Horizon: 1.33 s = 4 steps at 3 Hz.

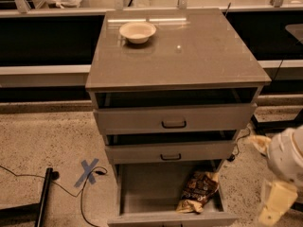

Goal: Pick brown chip bag from bottom drawer and place on counter

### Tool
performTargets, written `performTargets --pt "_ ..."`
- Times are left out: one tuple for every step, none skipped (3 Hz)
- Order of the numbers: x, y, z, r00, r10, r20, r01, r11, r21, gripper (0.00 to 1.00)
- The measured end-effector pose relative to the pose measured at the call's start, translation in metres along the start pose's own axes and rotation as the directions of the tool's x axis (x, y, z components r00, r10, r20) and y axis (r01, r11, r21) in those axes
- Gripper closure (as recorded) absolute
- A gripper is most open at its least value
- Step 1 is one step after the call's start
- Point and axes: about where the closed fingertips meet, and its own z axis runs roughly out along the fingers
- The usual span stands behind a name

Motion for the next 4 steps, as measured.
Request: performTargets --pt "0.004 0.011 0.006 1.0 0.004 -0.021 -0.005 0.9997 -0.026 0.0" --pt "-0.022 0.001 0.031 0.975 -0.188 -0.117 0.184 0.9821 -0.037 0.0" --pt "0.032 0.009 0.075 0.862 -0.427 -0.271 0.409 0.9041 -0.123 0.0" --pt "0.031 0.009 0.072 0.847 -0.458 -0.269 0.439 0.8888 -0.133 0.0"
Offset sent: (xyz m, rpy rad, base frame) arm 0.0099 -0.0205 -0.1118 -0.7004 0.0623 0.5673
